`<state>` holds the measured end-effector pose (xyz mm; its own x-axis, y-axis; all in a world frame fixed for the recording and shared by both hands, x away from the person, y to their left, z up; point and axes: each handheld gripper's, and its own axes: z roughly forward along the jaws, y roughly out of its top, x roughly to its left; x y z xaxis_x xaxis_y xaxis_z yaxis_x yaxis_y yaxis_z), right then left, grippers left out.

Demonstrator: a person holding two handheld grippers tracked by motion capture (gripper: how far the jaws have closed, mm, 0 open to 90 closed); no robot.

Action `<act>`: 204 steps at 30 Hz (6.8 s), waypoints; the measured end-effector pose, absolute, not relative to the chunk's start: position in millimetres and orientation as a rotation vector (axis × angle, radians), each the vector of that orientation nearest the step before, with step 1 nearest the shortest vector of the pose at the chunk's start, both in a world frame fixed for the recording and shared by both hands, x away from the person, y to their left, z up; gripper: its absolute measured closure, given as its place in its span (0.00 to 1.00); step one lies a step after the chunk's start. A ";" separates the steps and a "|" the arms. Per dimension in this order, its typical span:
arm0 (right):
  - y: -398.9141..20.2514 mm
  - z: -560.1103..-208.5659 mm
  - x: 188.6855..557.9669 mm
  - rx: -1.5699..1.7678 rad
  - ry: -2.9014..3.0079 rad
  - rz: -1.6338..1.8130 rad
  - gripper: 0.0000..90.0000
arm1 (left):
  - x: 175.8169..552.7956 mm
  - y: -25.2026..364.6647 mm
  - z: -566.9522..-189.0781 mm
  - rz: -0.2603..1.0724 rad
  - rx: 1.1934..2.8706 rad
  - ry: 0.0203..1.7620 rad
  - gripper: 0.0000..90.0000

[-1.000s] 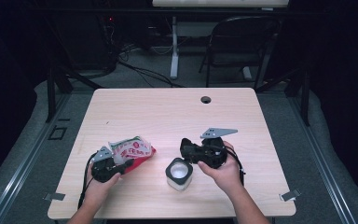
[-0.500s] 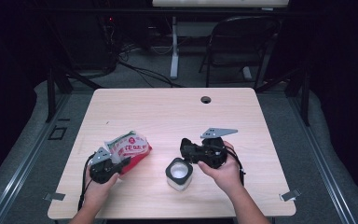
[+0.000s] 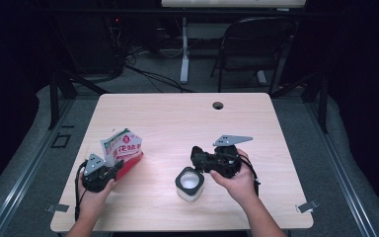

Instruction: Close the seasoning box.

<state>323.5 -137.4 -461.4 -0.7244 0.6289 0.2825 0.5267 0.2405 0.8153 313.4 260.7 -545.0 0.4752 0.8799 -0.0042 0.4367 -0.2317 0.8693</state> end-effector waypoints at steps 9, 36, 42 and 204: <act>-138.0 -461.2 323.7 1.115 2.392 1.503 0.81 | 308.3 267.4 -544.3 0.762 1.858 1.119 0.94; -141.8 -452.7 320.0 1.097 2.369 1.527 0.80 | 298.2 252.4 -546.2 0.642 1.885 1.002 0.70; -142.3 -451.5 319.2 1.099 2.362 1.532 0.79 | 297.9 245.9 -548.1 0.599 1.914 0.987 0.58; -174.0 -464.6 333.5 1.267 2.266 1.426 0.92 | 274.8 122.5 -537.6 0.301 2.170 0.607 0.99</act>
<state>333.5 -174.0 -464.6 -0.6208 0.7354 0.2717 0.5631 0.1772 0.8071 274.8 122.5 -537.6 0.8538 0.5206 0.0043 0.3186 -0.5291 0.7865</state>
